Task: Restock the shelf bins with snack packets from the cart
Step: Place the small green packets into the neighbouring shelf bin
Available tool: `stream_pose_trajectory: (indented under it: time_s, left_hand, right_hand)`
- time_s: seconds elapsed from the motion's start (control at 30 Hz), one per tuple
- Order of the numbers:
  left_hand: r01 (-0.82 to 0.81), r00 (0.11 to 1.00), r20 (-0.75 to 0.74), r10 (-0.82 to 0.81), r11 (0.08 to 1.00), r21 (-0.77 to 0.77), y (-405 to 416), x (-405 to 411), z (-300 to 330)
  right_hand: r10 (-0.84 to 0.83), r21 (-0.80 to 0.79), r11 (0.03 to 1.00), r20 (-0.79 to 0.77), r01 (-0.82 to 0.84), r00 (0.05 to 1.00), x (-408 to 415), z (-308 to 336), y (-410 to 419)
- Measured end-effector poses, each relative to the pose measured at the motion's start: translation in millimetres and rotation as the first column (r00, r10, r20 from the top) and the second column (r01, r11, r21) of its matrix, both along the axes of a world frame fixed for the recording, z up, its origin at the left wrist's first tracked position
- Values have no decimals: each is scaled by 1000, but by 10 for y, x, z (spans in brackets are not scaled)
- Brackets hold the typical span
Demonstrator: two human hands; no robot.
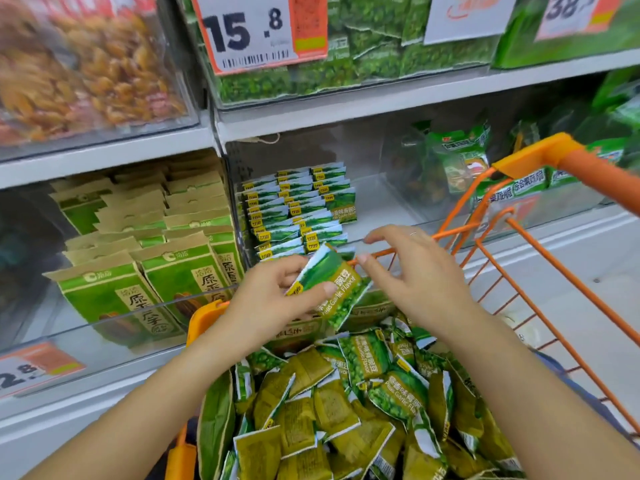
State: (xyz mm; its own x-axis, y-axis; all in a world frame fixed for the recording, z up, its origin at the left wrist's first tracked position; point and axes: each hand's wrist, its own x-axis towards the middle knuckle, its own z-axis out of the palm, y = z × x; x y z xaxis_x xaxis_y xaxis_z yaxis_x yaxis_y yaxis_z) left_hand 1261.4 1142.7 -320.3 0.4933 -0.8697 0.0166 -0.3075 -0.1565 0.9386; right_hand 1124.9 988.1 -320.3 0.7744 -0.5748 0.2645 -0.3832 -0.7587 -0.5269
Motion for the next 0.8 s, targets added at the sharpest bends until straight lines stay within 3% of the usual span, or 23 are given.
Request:
stream_pose_trajectory:
  time_s: [0.03, 0.1, 0.2, 0.37, 0.6, 0.7, 0.8]
  left_hand:
    - [-71, 997, 36, 74, 996, -61, -59, 4, 57]
    - [-166, 976, 116, 183, 975, -145, -248, 53, 148]
    - [-193, 898, 366, 245, 966, -173, -669, 196, 205]
    - [-281, 791, 570, 220, 960, 20, -1561, 565, 139]
    - [-381, 681, 727, -85, 807, 451, -2077, 843, -99]
    - [-444, 621, 768, -155, 738, 508, -2131, 830, -97]
    - [-452, 582, 789, -194, 730, 513, -2114, 870, -137]
  right_hand:
    - [-64, -87, 994, -12, 62, 998, -12, 9, -59]
    - [-112, -111, 989, -101, 101, 989, -21, -29, -164]
    - [-114, -168, 984, -314, 63, 943, 2, -124, -193]
    - [-115, -222, 974, -346, 38, 931, 19, -139, -182]
    - [-99, -219, 976, -359, 19, 928, 30, -142, -172]
    - [-100, -214, 976, -342, 26, 934, 40, -152, -178]
    - [-95, -205, 978, -329, 27, 939, 32, -151, -174]
